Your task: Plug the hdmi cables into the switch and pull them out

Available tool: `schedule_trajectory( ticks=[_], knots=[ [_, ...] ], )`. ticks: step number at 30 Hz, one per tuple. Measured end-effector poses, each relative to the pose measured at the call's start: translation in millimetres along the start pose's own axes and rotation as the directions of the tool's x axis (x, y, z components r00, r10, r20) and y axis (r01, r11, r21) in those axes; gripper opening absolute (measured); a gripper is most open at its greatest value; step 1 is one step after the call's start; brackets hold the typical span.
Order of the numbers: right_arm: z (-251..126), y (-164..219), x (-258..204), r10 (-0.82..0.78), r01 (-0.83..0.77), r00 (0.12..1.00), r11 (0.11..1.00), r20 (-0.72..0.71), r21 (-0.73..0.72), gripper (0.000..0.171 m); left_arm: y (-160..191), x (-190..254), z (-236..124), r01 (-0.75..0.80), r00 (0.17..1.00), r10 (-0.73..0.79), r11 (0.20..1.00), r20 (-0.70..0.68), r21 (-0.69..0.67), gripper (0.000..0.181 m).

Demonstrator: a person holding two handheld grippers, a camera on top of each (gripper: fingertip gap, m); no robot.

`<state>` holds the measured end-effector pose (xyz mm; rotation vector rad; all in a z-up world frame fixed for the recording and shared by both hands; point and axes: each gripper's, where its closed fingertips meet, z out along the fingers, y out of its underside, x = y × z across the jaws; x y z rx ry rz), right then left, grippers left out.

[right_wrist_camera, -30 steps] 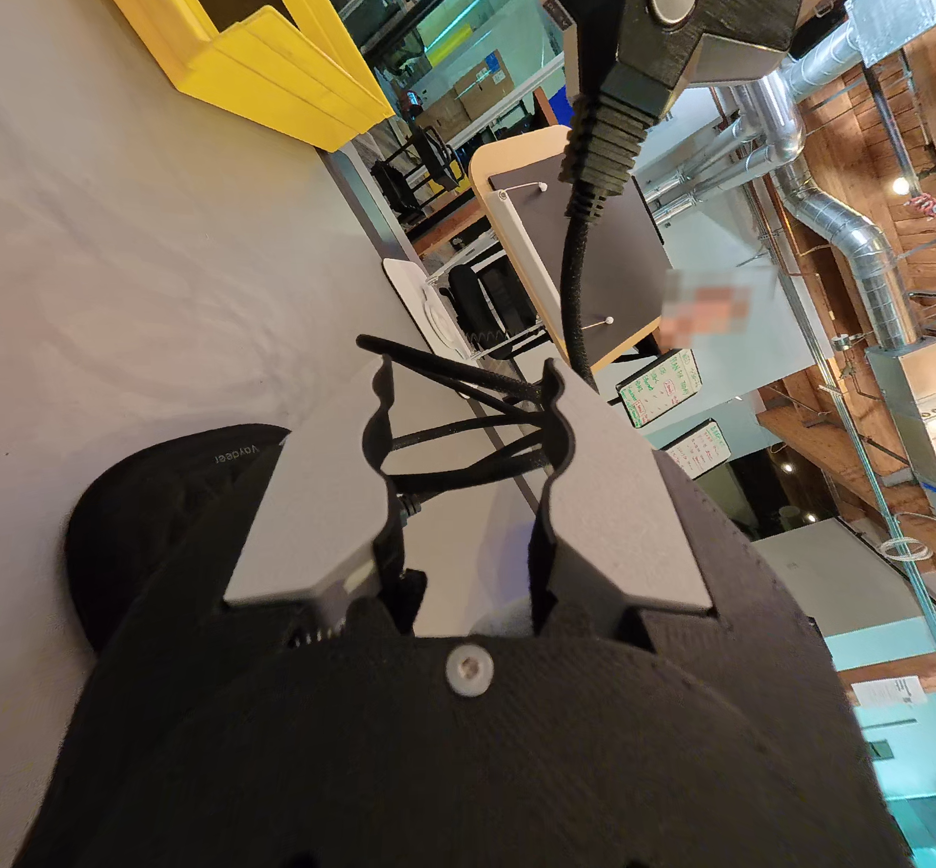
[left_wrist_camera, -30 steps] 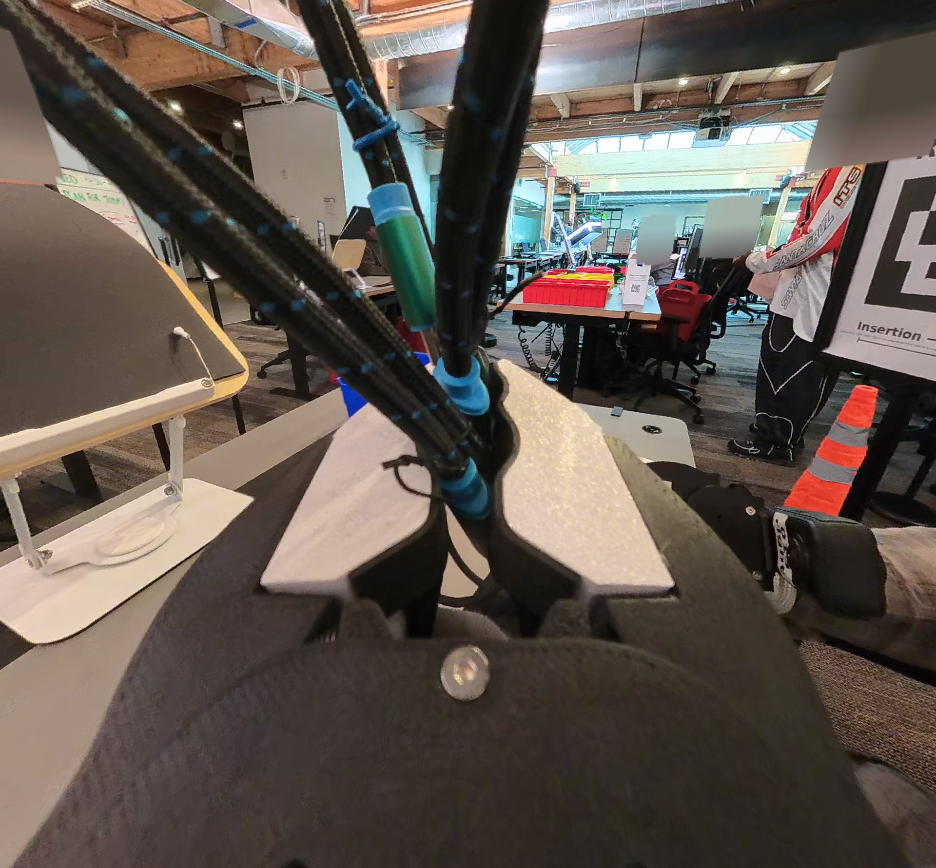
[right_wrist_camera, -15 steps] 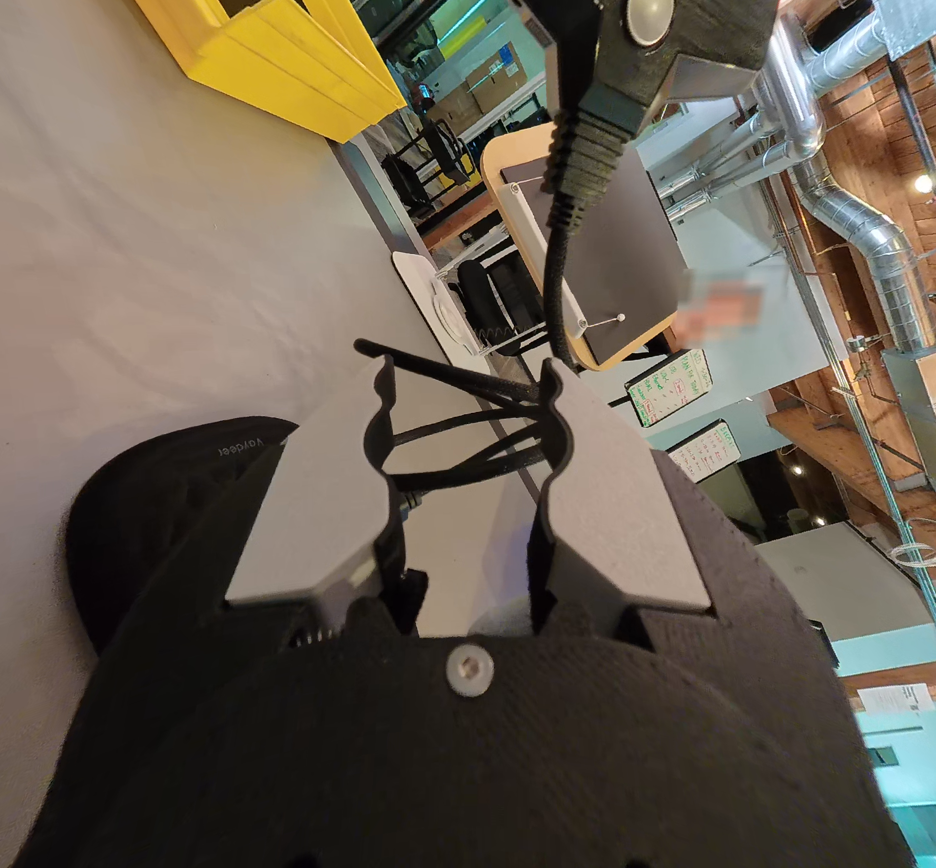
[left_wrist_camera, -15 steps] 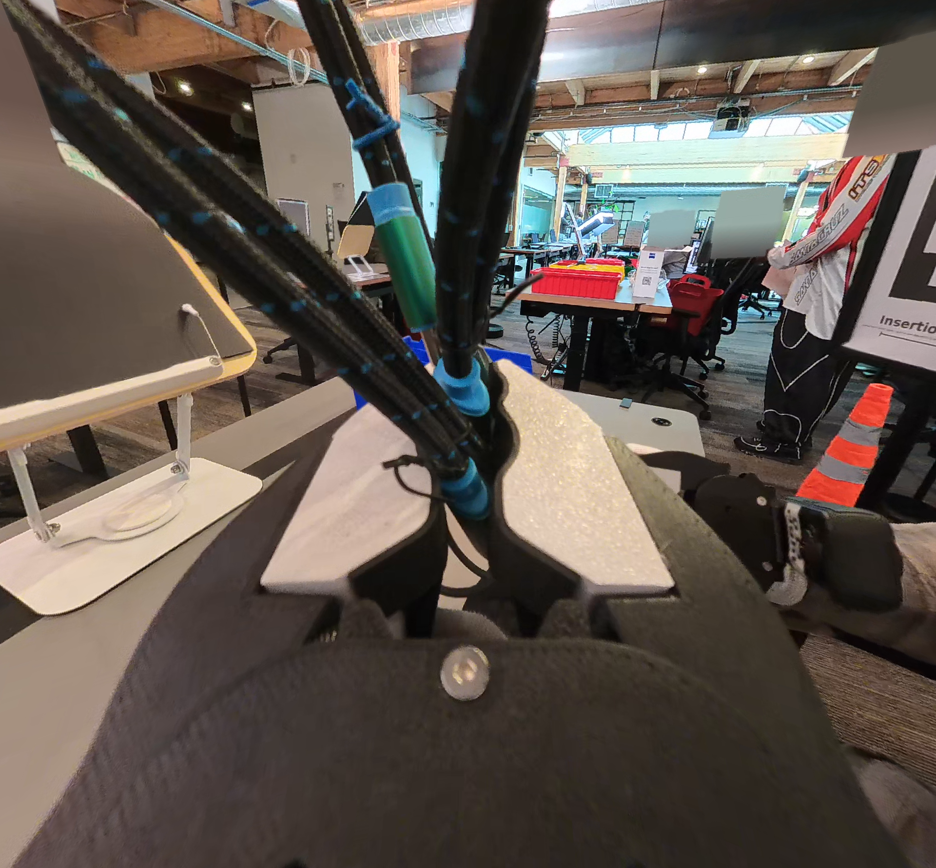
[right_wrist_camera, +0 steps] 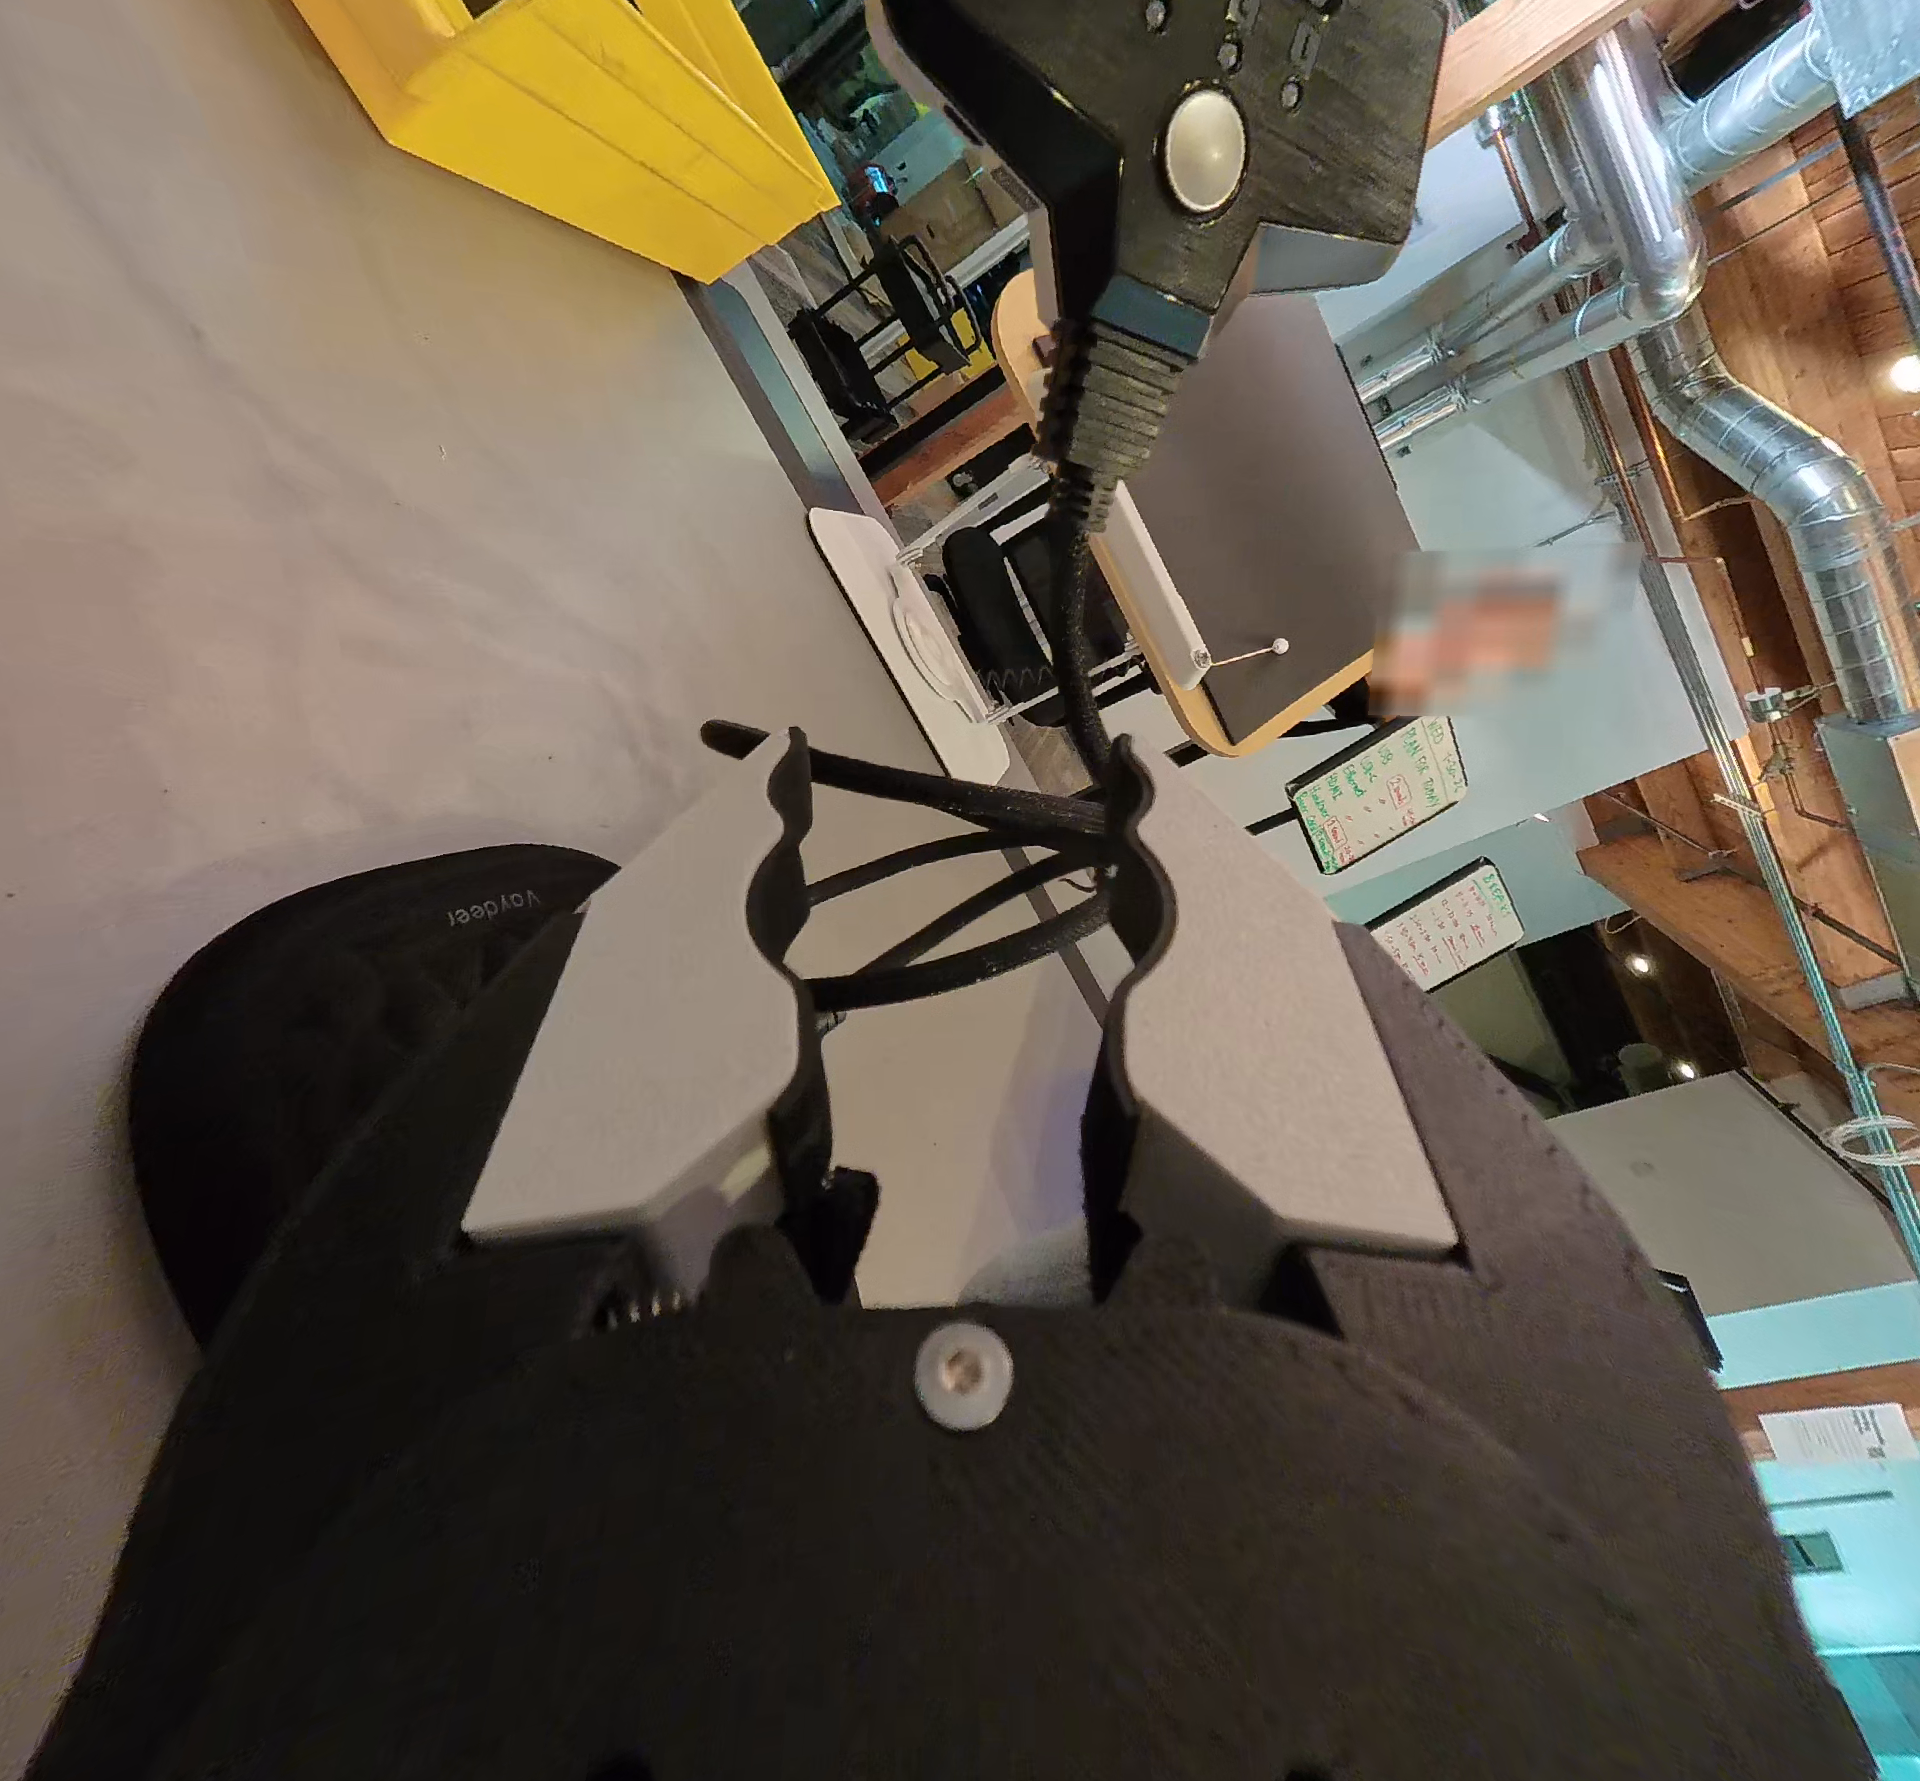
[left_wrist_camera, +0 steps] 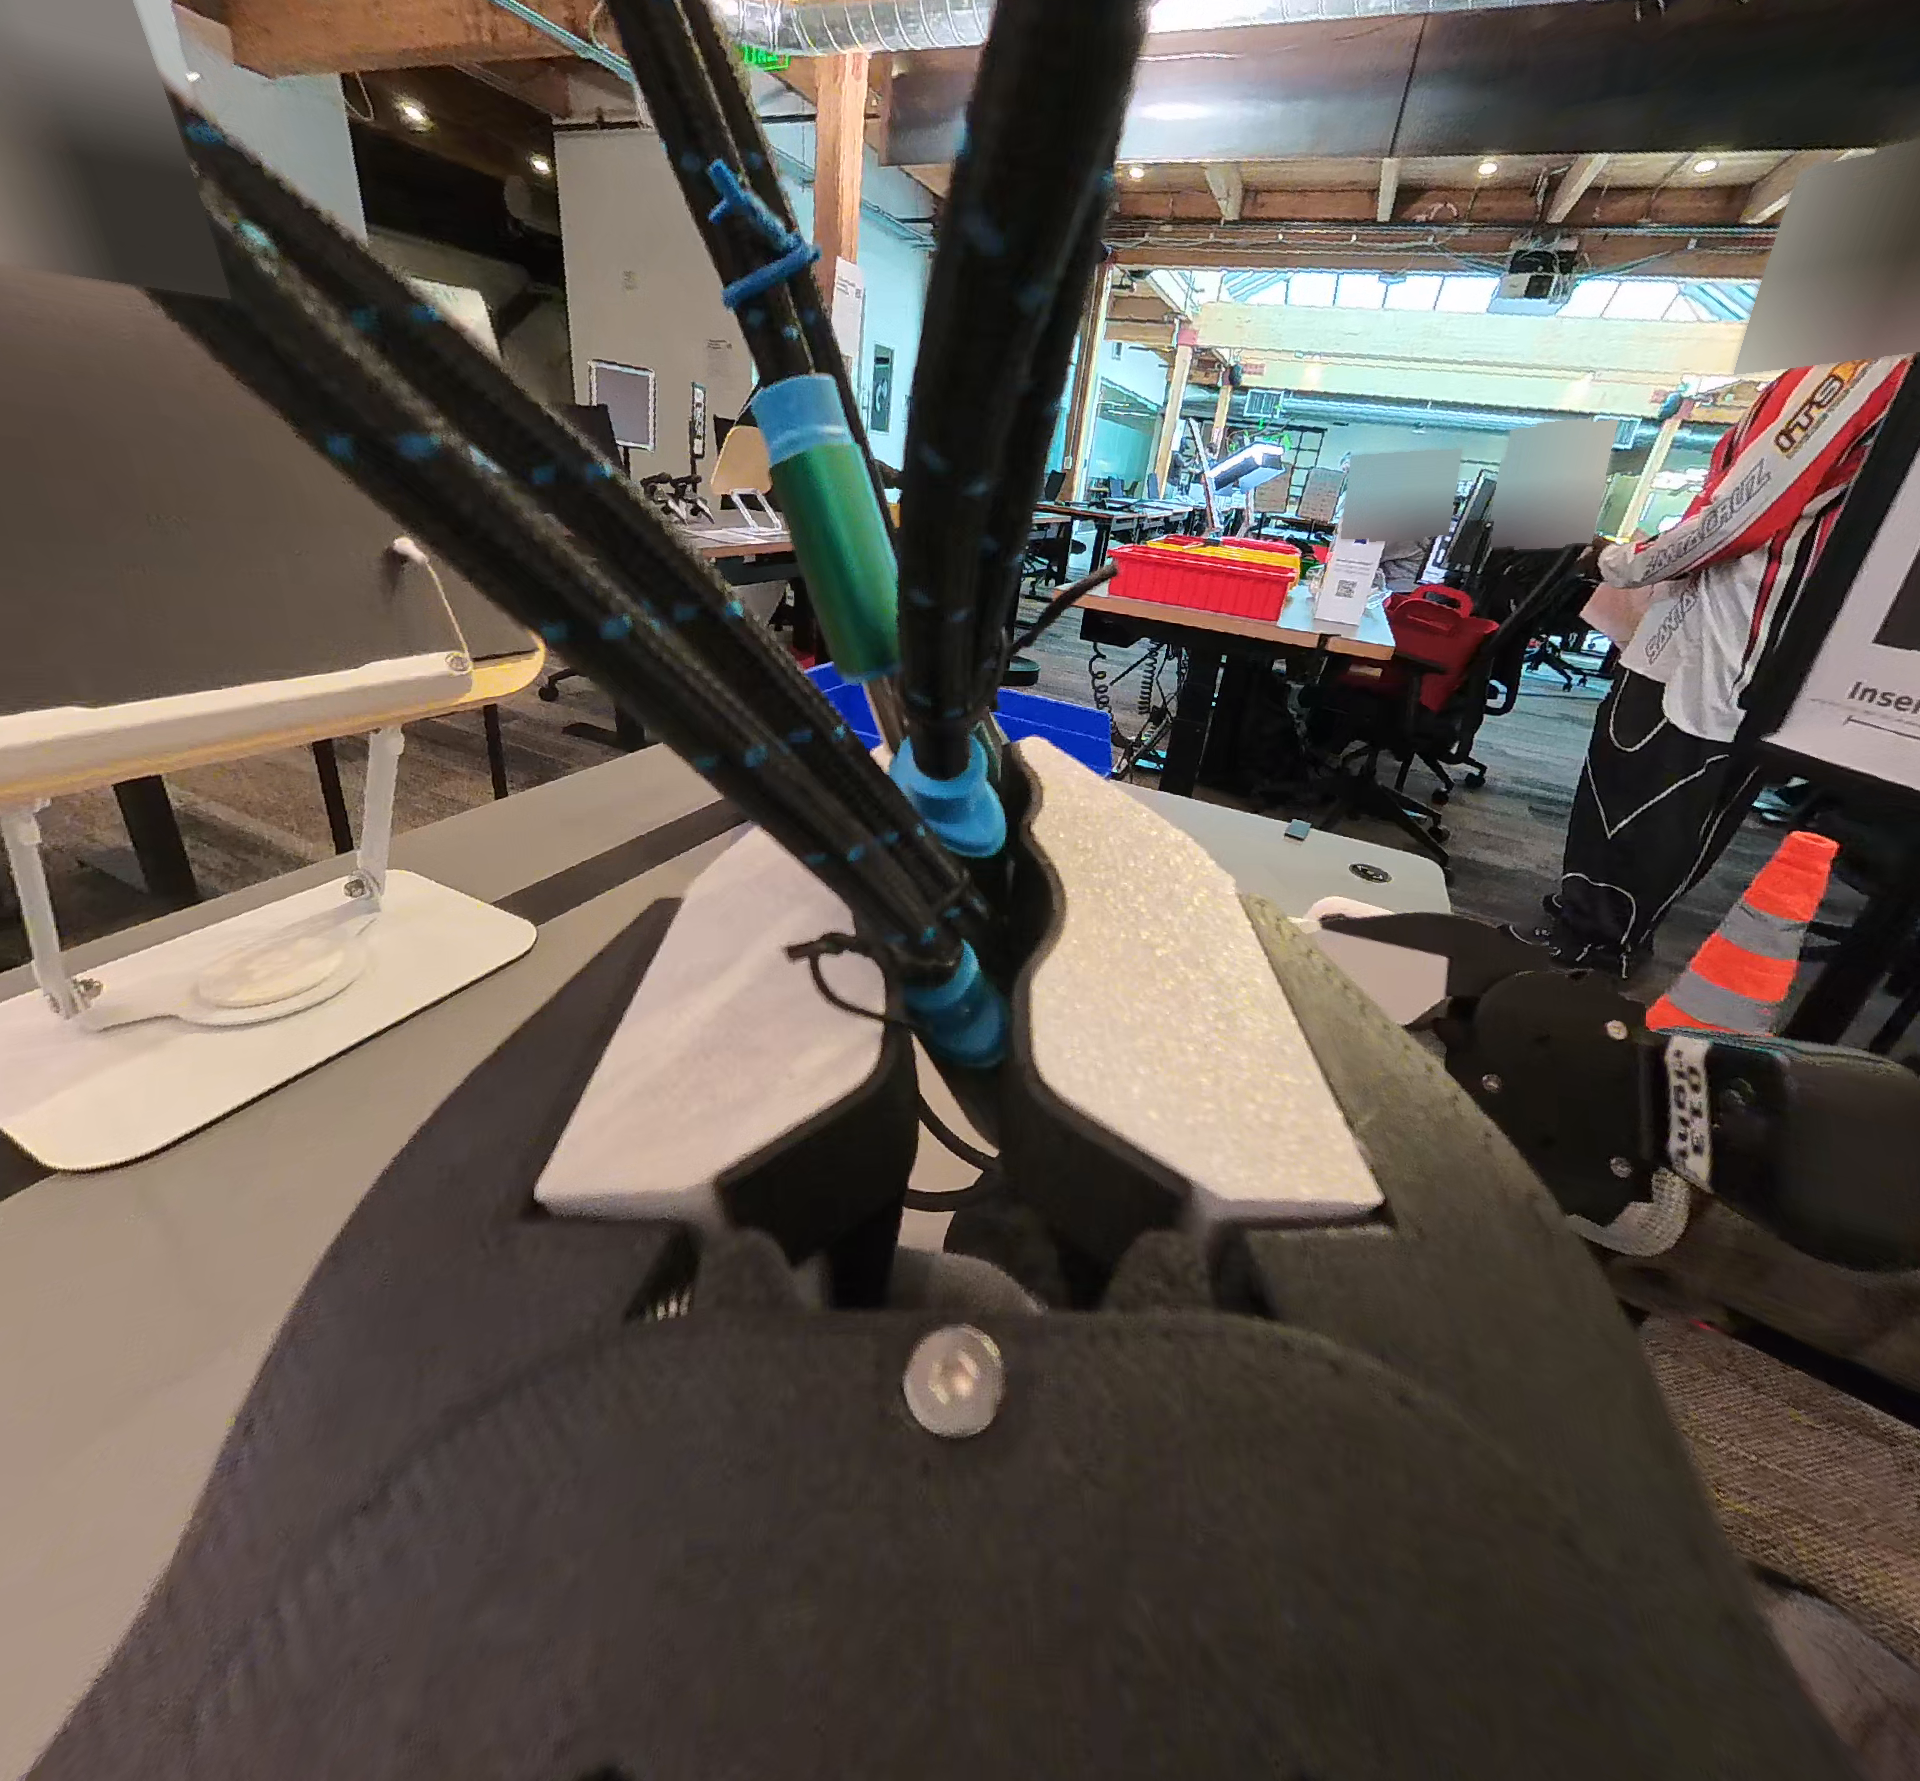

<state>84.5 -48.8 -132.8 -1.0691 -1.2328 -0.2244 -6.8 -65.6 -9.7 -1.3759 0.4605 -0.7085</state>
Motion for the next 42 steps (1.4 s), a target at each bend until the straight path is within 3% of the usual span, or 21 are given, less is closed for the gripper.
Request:
schedule_trajectory(
  ticks=[42],
  knots=[
    [3, 0, -2, 0.030, -0.030, 0.999, 0.999, 0.019, 0.013, 0.058, 11, -11, -2, -0.003, 1.000, 0.004, 1.000, 0.019, -0.026, 0.014]
  ],
)
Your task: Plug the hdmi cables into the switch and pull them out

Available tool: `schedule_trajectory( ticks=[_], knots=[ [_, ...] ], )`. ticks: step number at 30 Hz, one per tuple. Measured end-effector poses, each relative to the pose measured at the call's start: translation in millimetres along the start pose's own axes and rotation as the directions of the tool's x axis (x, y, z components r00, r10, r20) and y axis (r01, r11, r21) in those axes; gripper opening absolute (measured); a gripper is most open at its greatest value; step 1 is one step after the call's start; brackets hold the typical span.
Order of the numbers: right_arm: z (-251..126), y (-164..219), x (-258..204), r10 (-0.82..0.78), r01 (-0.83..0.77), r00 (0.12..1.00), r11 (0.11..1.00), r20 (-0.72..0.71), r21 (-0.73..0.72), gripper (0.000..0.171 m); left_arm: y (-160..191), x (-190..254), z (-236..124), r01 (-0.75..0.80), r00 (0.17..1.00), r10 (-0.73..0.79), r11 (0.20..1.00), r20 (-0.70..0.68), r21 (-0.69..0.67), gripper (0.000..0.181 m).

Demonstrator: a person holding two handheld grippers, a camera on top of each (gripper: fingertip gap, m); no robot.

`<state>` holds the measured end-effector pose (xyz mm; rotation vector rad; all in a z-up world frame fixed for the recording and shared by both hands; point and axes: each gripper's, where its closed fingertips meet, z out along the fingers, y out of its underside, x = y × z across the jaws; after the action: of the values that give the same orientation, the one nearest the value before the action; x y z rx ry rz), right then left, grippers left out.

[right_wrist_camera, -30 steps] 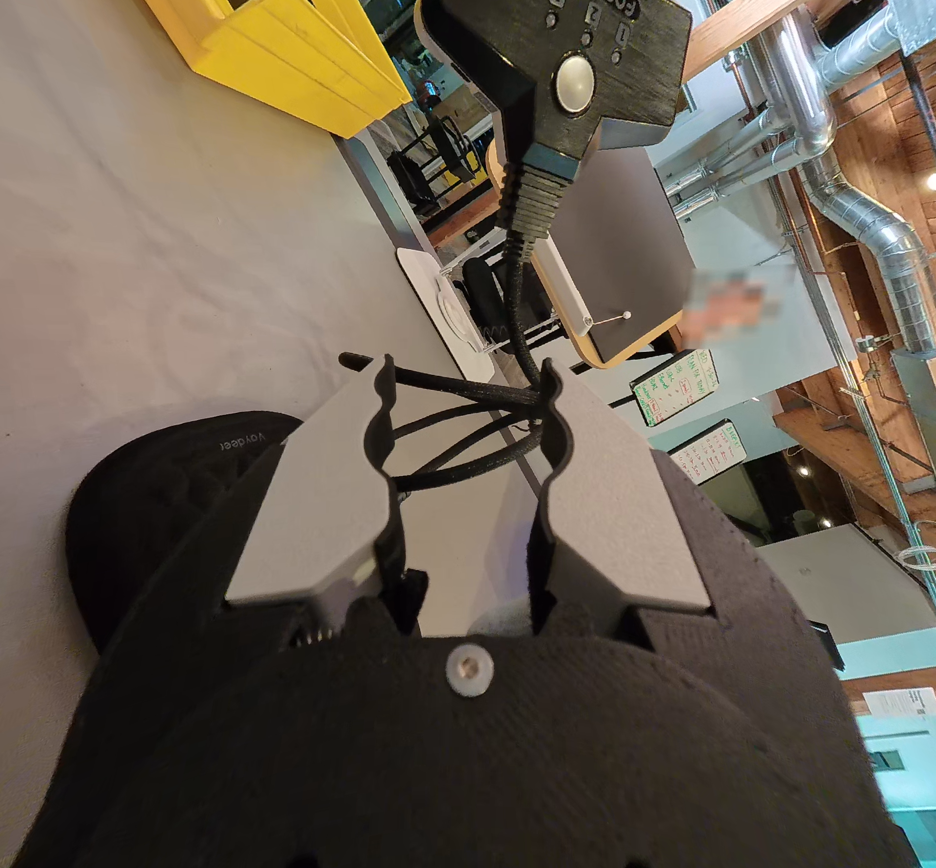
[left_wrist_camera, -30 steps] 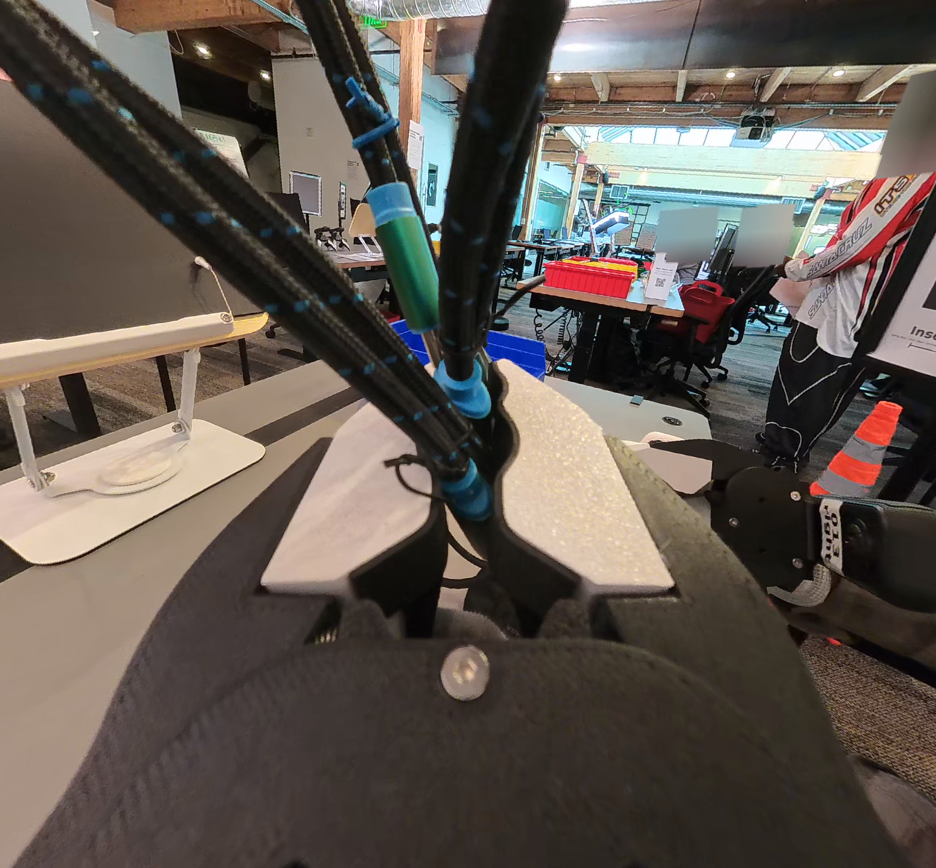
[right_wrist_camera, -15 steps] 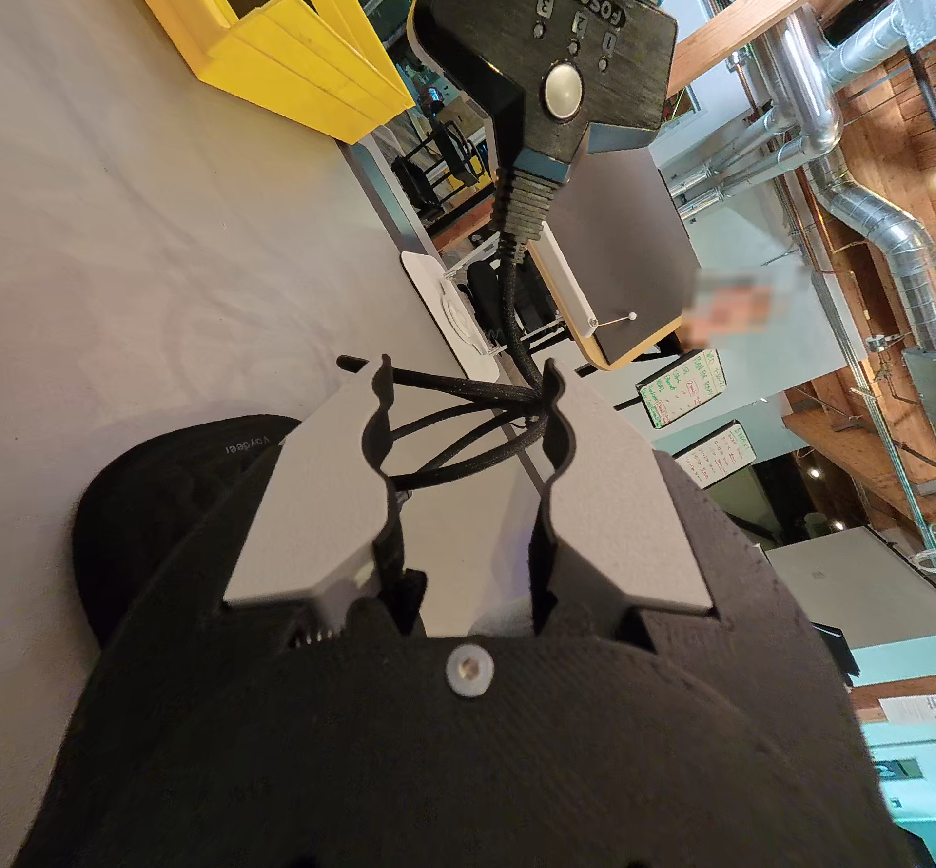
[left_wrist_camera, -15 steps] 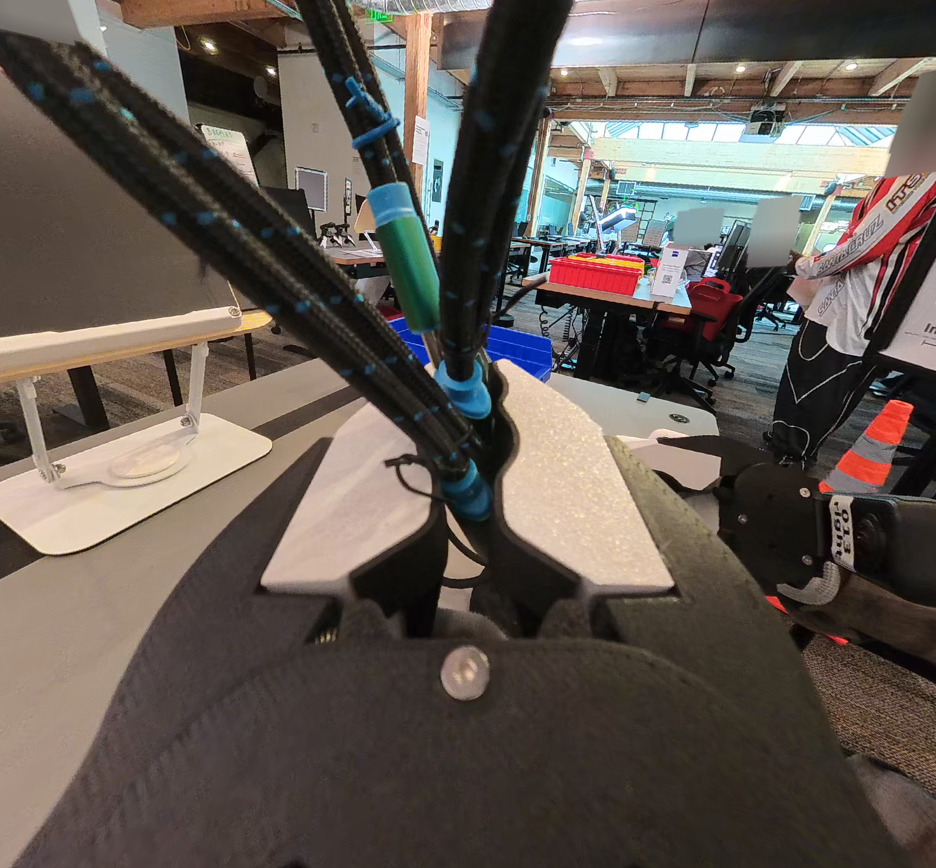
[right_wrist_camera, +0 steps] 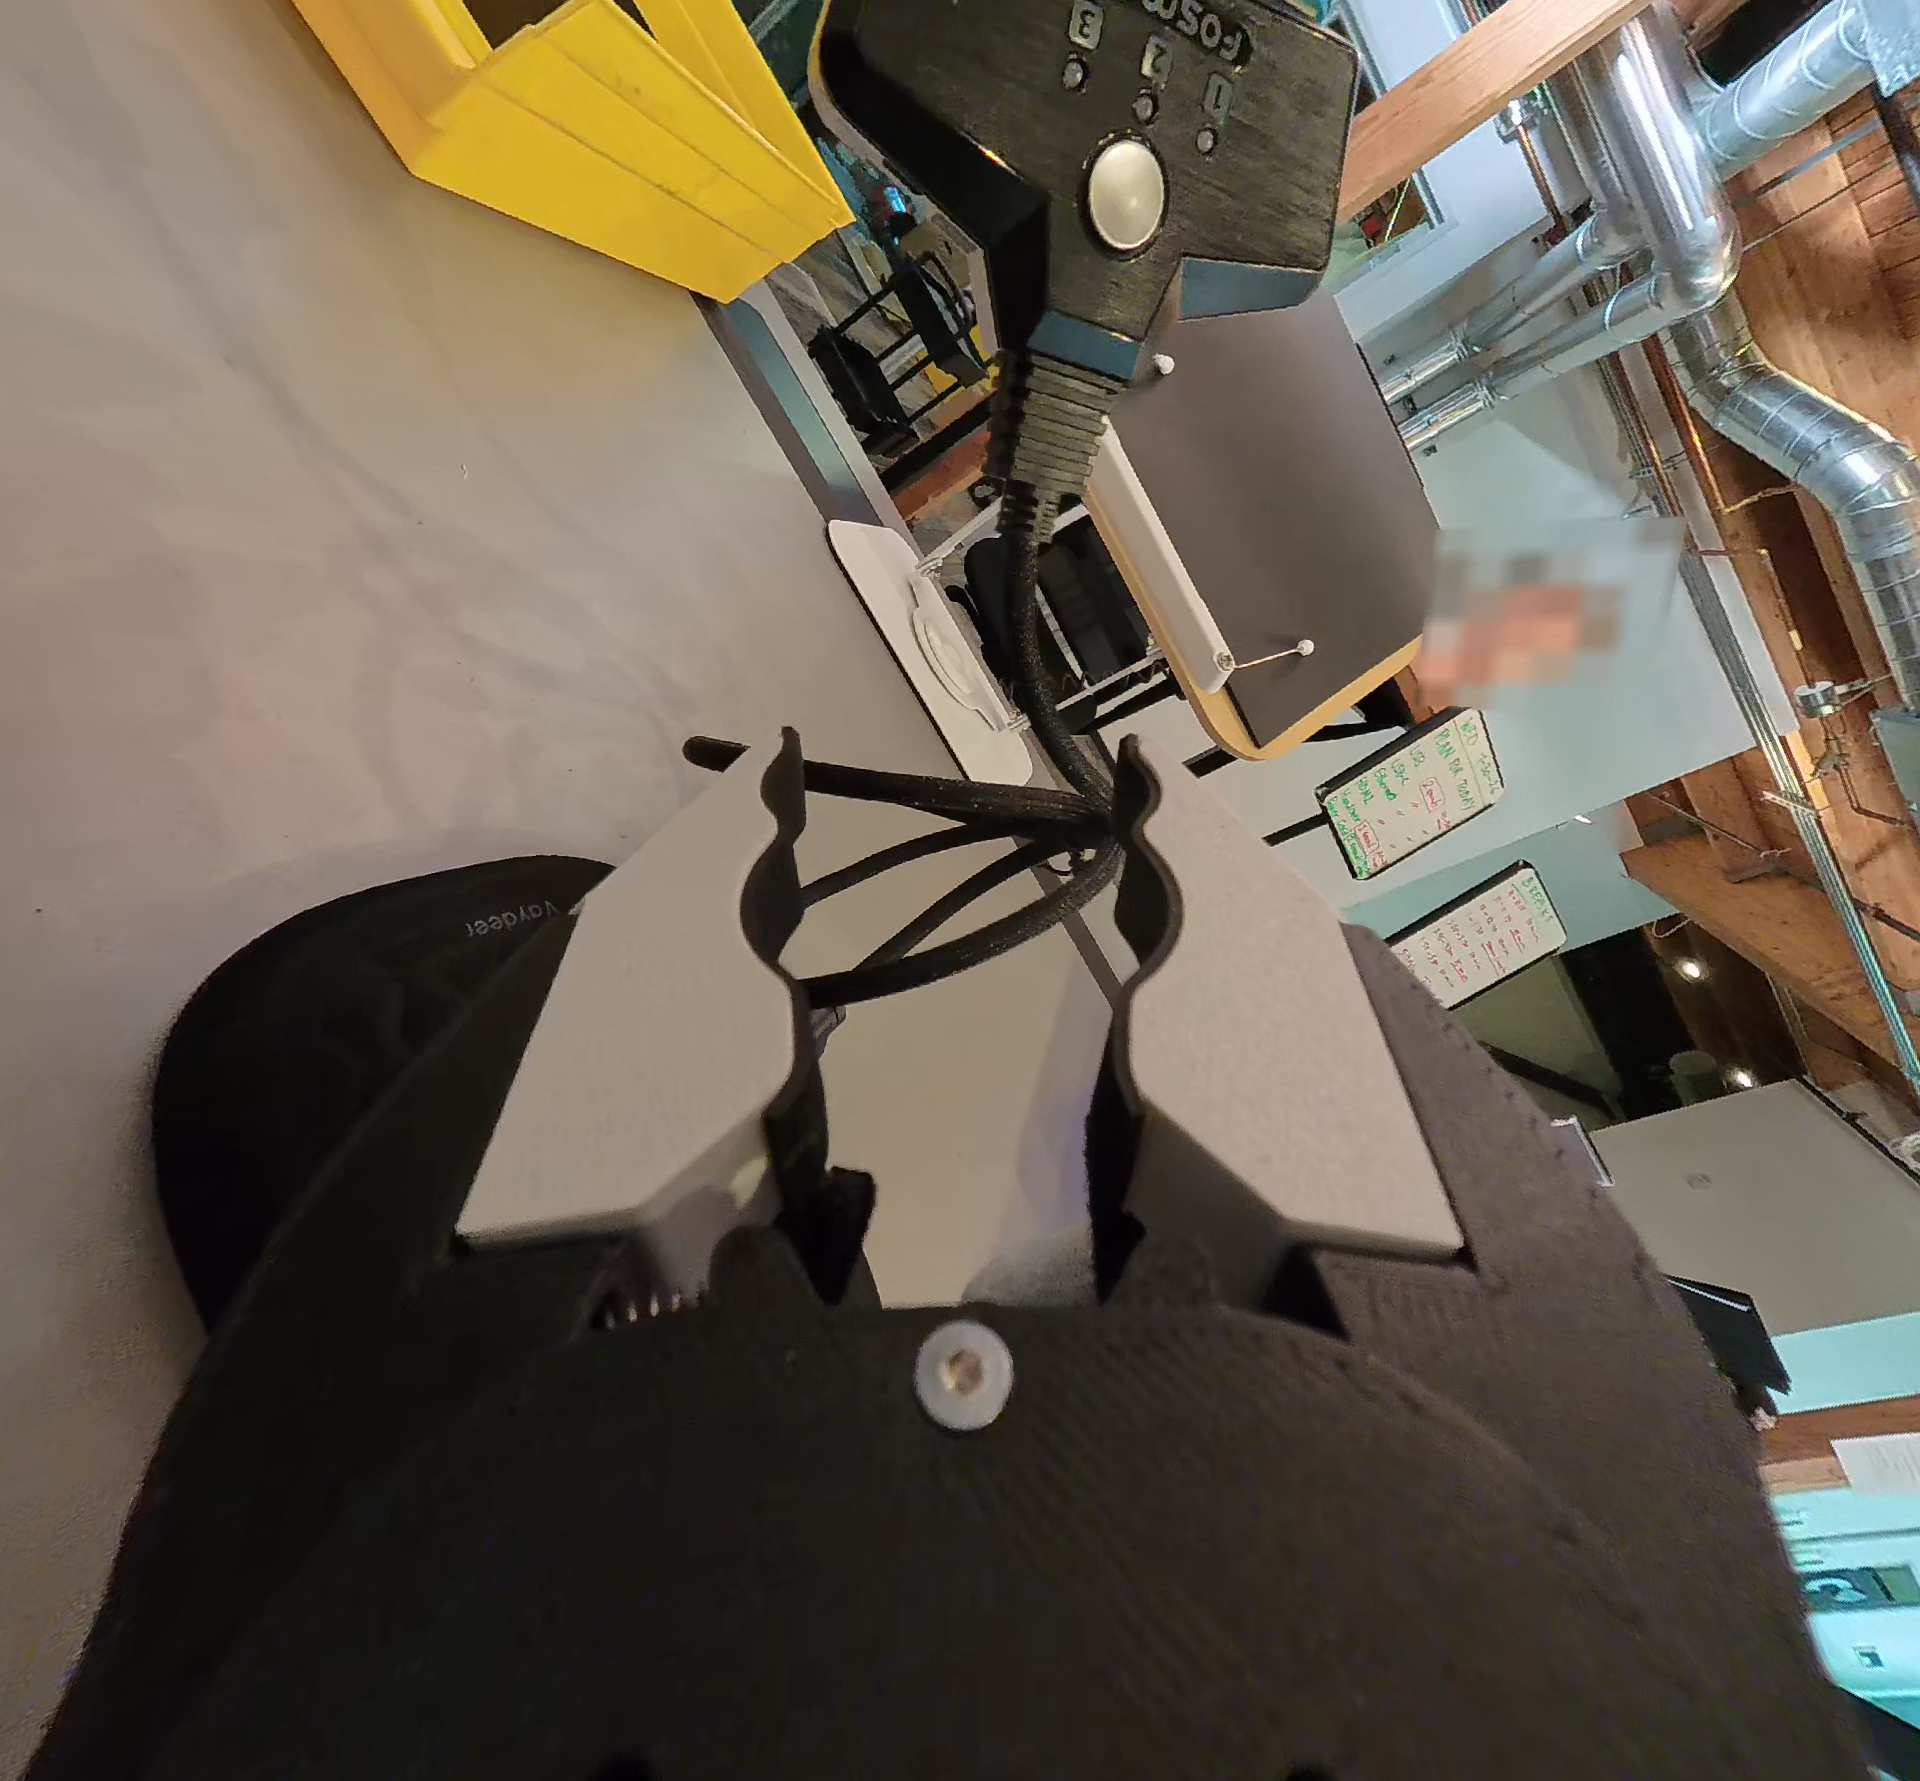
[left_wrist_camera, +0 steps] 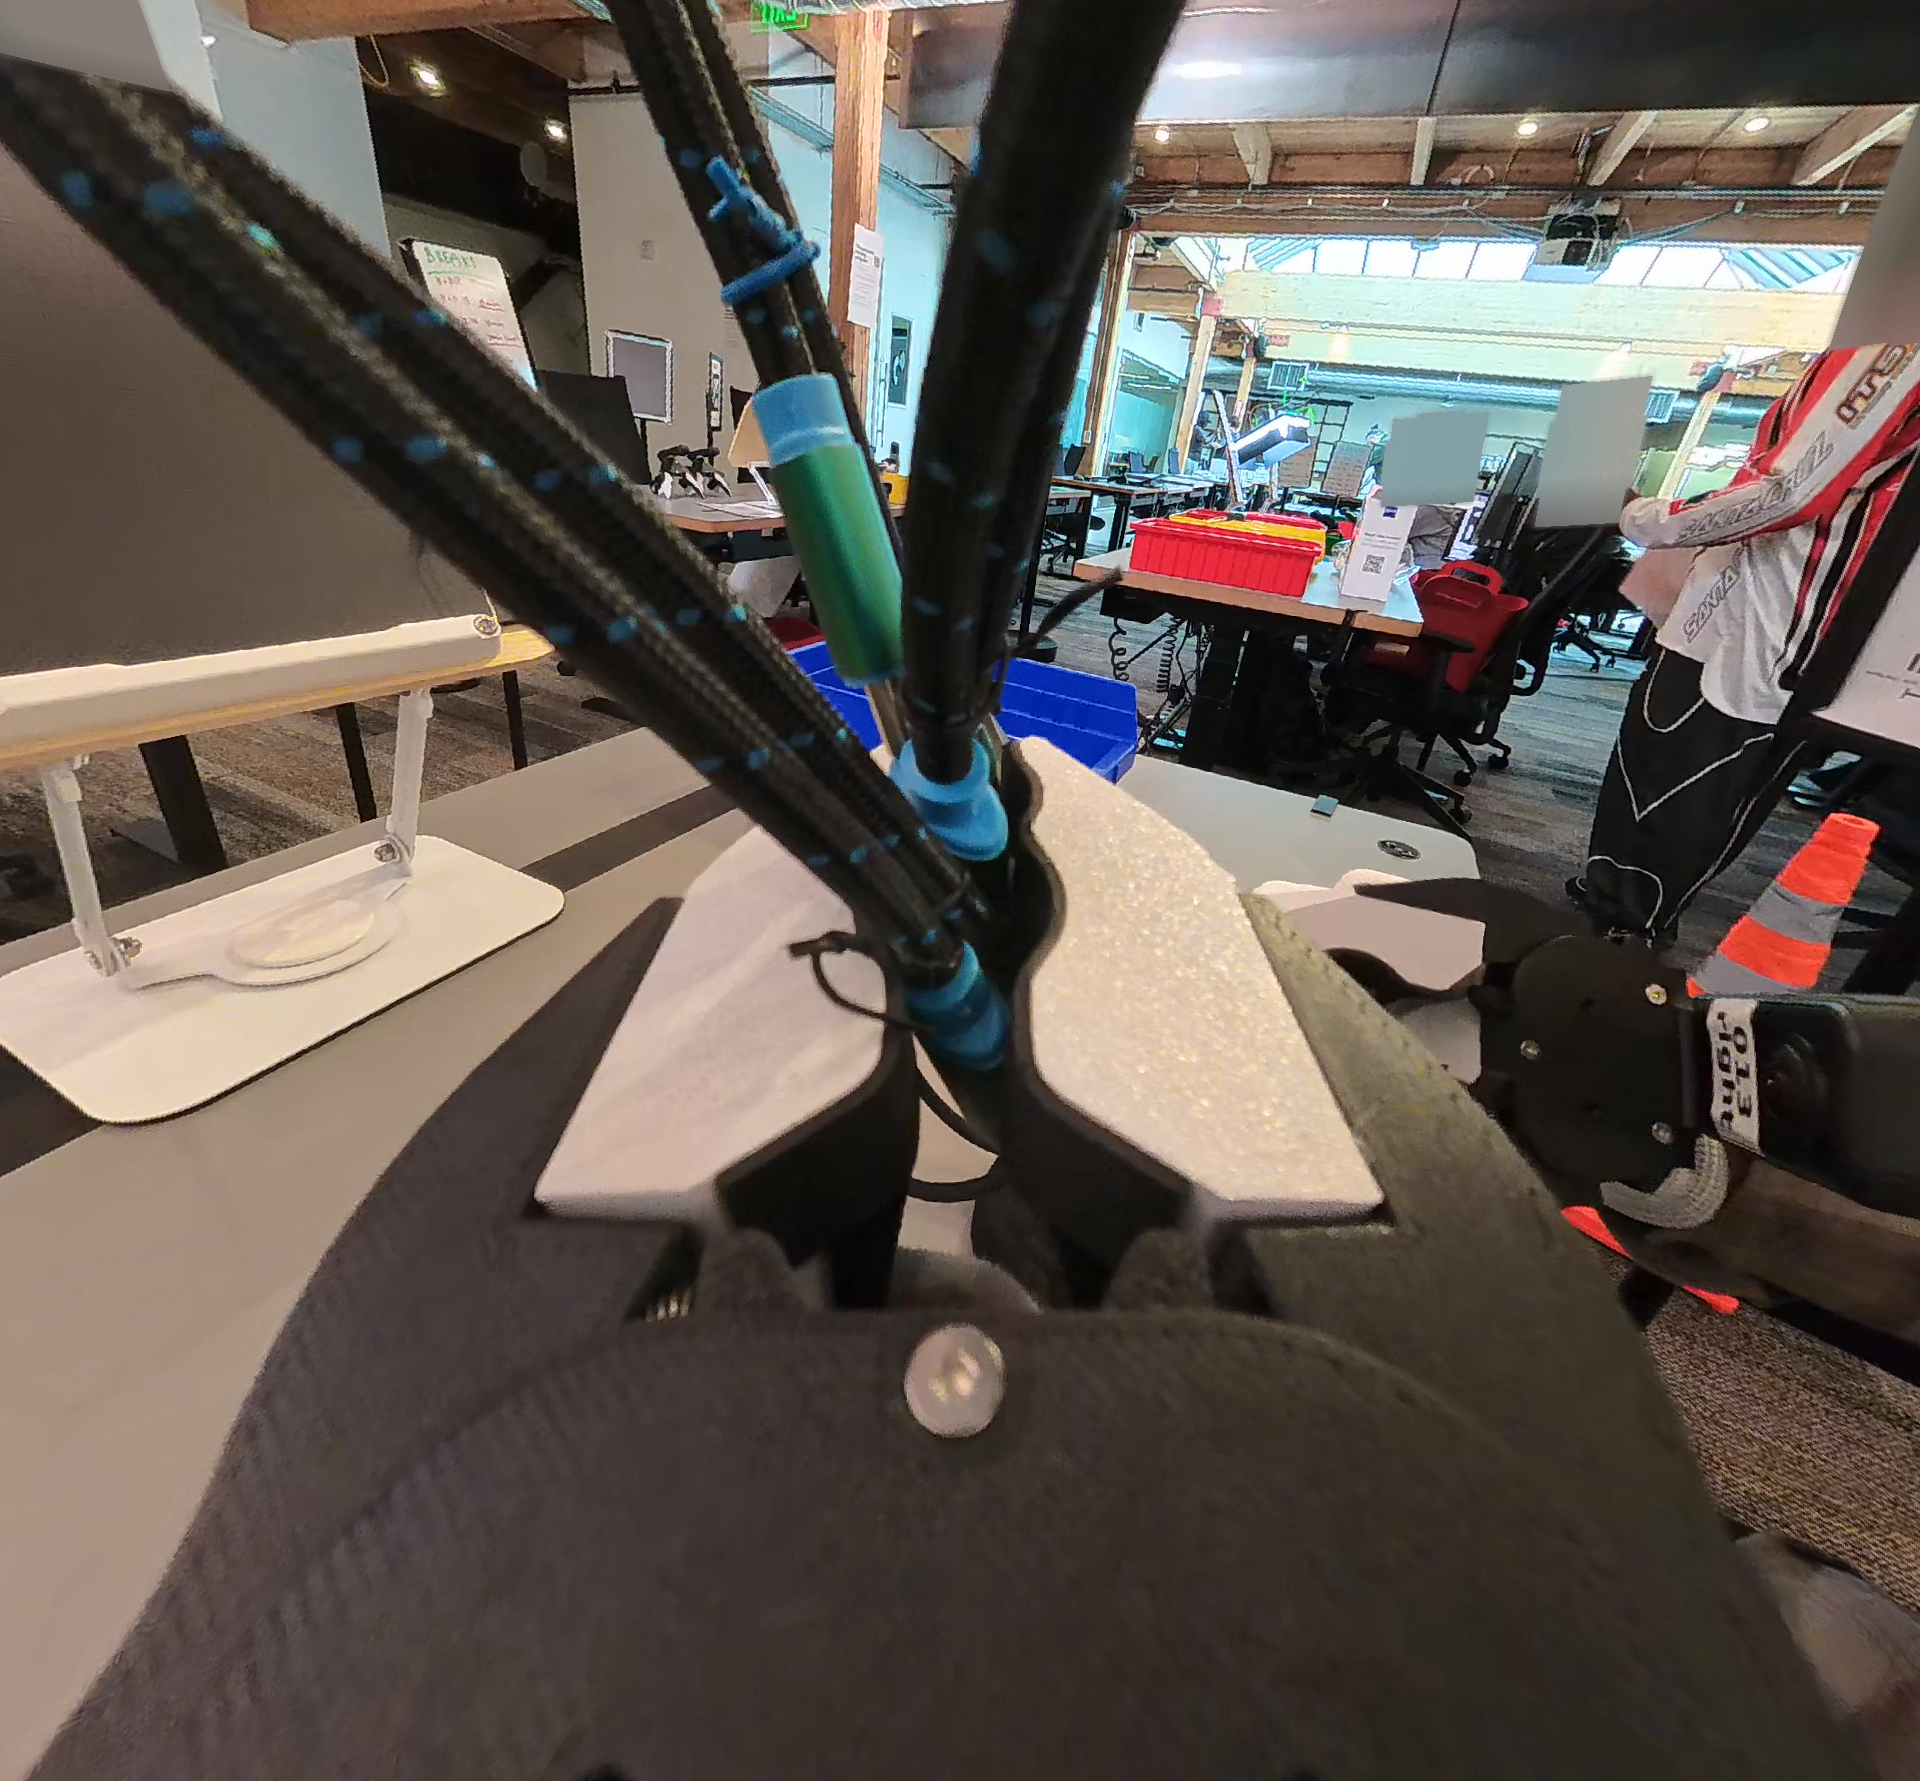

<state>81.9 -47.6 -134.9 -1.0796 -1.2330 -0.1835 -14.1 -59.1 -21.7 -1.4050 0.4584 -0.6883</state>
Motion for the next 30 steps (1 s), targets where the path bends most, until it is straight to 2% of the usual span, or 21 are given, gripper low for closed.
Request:
schedule_trajectory(
  ticks=[9, 30],
  knots=[
    [3, -3, -1, 0.019, -0.019, 1.000, 1.000, 0.011, 0.016, 0.058, 8, 7, -1, -0.054, 0.998, 0.053, 0.998, -0.034, -0.040, 0.014],
    [19, -21, -10, 0.008, -0.012, 0.999, 0.997, 0.053, 0.077, 0.056, 32, 1, -14, -0.126, 0.991, 0.129, 0.982, 0.014, -0.139, 0.014]
  ],
)
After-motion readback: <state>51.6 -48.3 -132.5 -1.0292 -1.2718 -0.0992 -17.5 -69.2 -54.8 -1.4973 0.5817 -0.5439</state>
